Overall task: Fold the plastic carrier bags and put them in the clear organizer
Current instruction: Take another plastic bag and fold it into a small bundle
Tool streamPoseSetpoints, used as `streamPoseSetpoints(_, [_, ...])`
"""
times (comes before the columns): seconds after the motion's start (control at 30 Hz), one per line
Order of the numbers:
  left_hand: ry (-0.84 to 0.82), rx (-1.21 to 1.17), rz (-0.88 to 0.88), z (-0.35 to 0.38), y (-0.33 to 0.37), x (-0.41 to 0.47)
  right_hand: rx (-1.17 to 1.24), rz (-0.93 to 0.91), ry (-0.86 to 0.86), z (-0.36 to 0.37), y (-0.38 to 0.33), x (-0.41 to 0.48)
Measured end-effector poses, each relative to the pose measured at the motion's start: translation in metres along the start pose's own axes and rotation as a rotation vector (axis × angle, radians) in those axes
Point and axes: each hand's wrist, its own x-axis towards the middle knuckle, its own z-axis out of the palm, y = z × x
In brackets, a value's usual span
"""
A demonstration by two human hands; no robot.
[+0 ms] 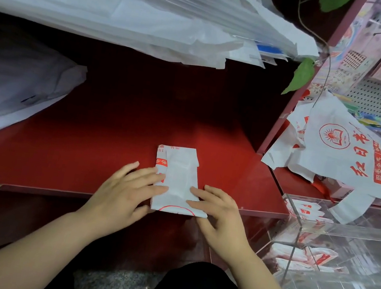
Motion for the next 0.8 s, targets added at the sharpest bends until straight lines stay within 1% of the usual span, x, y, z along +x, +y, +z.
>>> streamPoseSetpoints(0.07, [0.026, -0.02, 0.011, 0.002, 0.002, -0.002, 0.037, -0.013, -0.026, -0.003, -0.007, -0.005])
streamPoseSetpoints(0.17, [0.088, -0.133, -0.052, 0.004, 0.006, -0.005, 0.01, -0.03, -0.081, -0.006, -0.012, -0.006])
streamPoseSetpoints(0.27, [0.165, -0.201, -0.111, 0.003, 0.012, -0.004, -0.07, 0.033, -0.12, -0.005, -0.009, -0.002])
streamPoseSetpoints(0.33, [0.174, -0.237, -0.152, 0.004, 0.014, -0.003, -0.094, 0.067, -0.121, -0.002, -0.011, 0.0])
streamPoseSetpoints(0.43, [0.135, -0.378, -0.265, 0.002, 0.011, 0.0, -0.104, 0.041, -0.036, 0.005, -0.013, 0.0])
streamPoseSetpoints(0.47, [0.127, -0.434, -0.308, 0.0, 0.012, 0.002, -0.06, 0.077, -0.005, 0.007, -0.014, 0.0])
streamPoseSetpoints(0.53, [0.11, -0.513, -0.409, -0.002, 0.013, 0.007, 0.027, 0.212, 0.04, 0.01, -0.016, 0.002])
streamPoseSetpoints(0.63, [0.124, -0.555, -0.542, 0.0, 0.013, 0.013, 0.071, 0.342, 0.124, 0.015, -0.022, 0.007])
streamPoseSetpoints(0.73, [0.097, -0.574, -0.602, -0.006, 0.019, 0.02, 0.141, 0.426, 0.218, 0.017, -0.029, 0.014])
streamPoseSetpoints(0.8, [0.068, -0.57, -0.614, -0.007, 0.019, 0.023, 0.237, 0.513, 0.264, 0.017, -0.033, 0.017])
